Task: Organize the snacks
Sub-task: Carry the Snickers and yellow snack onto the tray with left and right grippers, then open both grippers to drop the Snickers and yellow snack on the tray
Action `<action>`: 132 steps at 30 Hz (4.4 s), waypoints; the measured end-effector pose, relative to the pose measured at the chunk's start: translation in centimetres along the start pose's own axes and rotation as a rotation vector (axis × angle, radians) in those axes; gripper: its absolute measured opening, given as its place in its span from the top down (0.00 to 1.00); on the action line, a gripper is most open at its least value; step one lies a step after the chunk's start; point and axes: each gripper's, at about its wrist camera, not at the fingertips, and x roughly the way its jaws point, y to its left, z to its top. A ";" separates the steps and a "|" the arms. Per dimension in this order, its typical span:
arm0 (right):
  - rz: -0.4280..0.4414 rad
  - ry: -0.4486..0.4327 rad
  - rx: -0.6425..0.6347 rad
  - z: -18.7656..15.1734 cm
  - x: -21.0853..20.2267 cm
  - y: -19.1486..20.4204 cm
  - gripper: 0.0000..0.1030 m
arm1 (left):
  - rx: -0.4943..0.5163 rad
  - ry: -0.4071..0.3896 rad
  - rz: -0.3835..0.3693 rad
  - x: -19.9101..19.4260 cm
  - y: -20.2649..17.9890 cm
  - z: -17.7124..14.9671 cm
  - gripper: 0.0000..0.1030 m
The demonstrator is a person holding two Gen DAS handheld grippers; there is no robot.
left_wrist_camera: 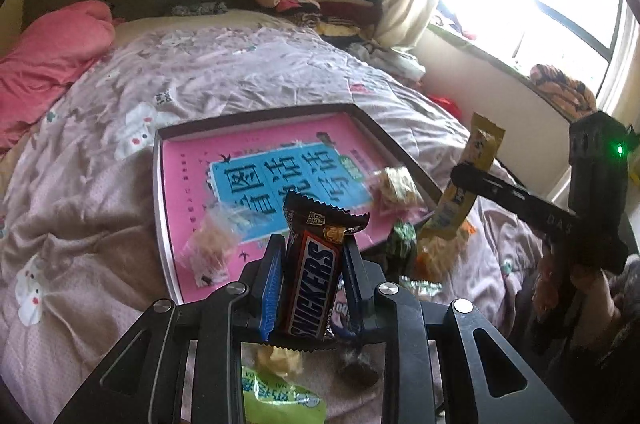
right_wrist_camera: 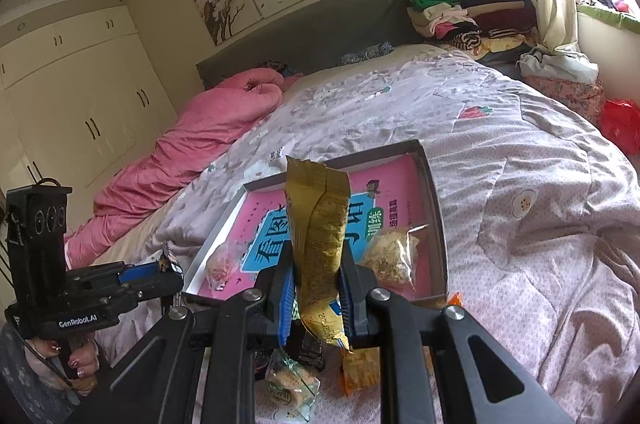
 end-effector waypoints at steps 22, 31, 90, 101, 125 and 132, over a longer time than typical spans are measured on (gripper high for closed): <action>0.050 -0.053 -0.015 3.0 1.6 -0.5 0.81 | -0.046 -0.052 0.092 1.5 0.7 3.3 0.72; 0.080 -0.011 -0.025 3.4 3.9 -0.4 0.81 | -0.071 -0.044 0.121 3.1 1.5 3.8 0.72; -0.023 0.180 0.061 0.9 8.4 -2.6 0.66 | -0.076 0.120 0.086 9.1 1.3 0.6 0.71; -0.035 0.167 0.053 0.9 7.9 -2.7 0.63 | -0.095 0.140 0.084 9.4 1.8 0.4 0.71; 0.010 0.144 0.021 1.1 7.2 -1.8 0.55 | -0.118 0.071 0.087 6.7 2.1 1.5 0.43; 0.029 0.121 0.014 1.4 6.6 -1.5 0.48 | -0.128 0.047 0.091 5.2 2.5 1.8 0.35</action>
